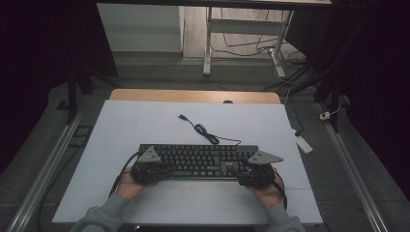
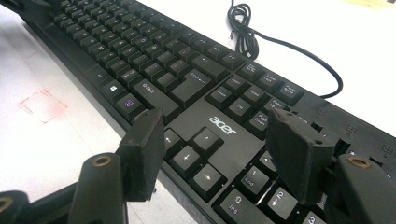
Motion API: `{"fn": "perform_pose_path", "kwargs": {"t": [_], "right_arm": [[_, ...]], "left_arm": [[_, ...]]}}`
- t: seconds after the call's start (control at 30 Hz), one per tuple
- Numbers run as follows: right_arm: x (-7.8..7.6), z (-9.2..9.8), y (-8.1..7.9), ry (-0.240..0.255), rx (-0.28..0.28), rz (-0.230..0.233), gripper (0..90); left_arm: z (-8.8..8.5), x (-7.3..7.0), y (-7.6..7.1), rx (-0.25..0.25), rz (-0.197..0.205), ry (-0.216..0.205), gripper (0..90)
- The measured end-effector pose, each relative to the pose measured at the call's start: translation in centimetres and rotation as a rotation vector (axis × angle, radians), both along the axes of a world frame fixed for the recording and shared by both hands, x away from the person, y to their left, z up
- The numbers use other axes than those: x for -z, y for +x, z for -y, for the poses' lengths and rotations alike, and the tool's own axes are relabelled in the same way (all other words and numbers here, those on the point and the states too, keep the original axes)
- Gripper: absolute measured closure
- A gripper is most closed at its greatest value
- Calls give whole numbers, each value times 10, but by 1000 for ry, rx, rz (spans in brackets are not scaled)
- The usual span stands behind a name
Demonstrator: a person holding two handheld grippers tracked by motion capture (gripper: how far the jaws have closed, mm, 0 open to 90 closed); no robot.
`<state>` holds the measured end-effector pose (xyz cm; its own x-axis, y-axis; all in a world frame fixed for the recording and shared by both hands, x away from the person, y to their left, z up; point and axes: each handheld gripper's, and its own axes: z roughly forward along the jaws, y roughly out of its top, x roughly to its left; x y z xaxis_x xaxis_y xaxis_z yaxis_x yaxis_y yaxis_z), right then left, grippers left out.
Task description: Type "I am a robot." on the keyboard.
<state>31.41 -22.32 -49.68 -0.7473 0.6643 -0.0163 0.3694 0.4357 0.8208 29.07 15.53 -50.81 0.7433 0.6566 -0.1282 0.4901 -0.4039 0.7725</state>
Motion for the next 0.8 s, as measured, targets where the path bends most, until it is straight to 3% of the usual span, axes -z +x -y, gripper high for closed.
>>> {"fn": "perform_pose_path", "kwargs": {"t": [0.17, 0.33, 0.8], "right_arm": [[0, 1, 1, 7, -1, 3, 378], [0, 2, 1, 8, 3, 3, 379], [0, 3, 1, 1, 4, 0, 380]], "left_arm": [[-3, -8, -3, -20, 20, -18, 476], [-8, -12, -2, -41, 9, -25, 361], [-15, -17, -1, -56, -2, -25, 263]]}}
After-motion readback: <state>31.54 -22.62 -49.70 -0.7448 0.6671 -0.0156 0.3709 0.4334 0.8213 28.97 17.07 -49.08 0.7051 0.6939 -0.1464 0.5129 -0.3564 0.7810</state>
